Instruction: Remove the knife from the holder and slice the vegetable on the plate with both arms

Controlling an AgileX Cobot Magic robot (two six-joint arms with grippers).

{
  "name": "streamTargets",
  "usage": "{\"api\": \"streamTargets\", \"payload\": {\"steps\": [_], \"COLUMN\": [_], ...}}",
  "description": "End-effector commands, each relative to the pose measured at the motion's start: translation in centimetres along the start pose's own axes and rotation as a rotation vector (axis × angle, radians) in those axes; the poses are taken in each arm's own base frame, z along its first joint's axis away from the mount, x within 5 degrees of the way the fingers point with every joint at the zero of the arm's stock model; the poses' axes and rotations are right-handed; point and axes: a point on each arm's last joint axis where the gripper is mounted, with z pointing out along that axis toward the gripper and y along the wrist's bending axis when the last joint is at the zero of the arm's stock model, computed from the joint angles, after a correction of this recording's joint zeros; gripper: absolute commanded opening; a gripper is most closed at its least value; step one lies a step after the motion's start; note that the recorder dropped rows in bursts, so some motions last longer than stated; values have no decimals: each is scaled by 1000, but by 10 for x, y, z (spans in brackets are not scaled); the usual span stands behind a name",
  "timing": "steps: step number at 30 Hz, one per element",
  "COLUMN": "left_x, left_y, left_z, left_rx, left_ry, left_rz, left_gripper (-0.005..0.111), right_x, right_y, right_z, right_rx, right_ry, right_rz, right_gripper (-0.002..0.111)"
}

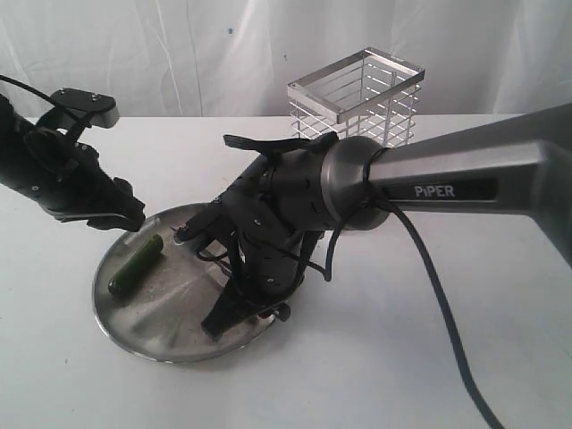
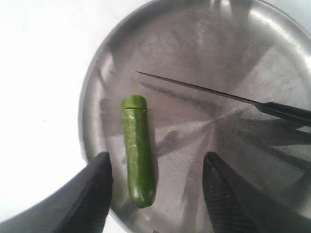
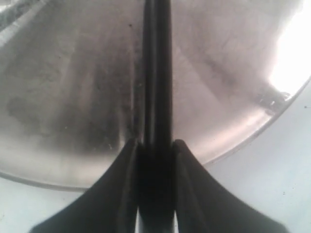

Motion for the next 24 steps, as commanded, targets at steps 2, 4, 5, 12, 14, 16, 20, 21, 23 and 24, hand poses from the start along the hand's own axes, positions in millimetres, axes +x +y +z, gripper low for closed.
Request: {"api": "streamTargets", "payload": {"steps": [2, 4, 5, 12, 14, 16, 20, 21, 23, 24], "left_x": [1, 1, 1, 0, 0, 0, 0, 0, 0, 0], "left_y": [3, 3, 3, 3, 3, 3, 3, 3, 3, 3], "left_z": [-4, -4, -4, -4, -4, -4, -4, -4, -4, -4], "left_rx": [-3, -5, -6, -9, -9, -8, -8, -8, -8, -8], "left_ry": [-5, -8, -10, -15, -15, -13, -14, -14, -14, -14], "left_rz": [-31, -31, -31, -40, -40, -41, -46, -48, -48, -48], "left_gripper": [59, 59, 59, 59, 59, 59, 59, 59, 59, 59], "right_x": [-6, -7, -7, -10, -11, -11, -11, -11, -11, -11], "right_y": [-4, -4, -3, 15, 17, 17, 17, 17, 18, 18], "right_z": [-20, -22, -23, -25, -26, -22, -16, -15, -11, -11], "right_rx": [7, 5, 1, -17, -18, -17, -14, -14, -15, -17], "right_ry": [-59, -64, -65, -105, -118, -116, -106, -106, -104, -106], "right_rz": [-3, 1, 4, -65, -71, -74, -80, -80, -81, -80], "right_gripper": [0, 0, 0, 0, 0, 0, 0, 0, 0, 0]}}
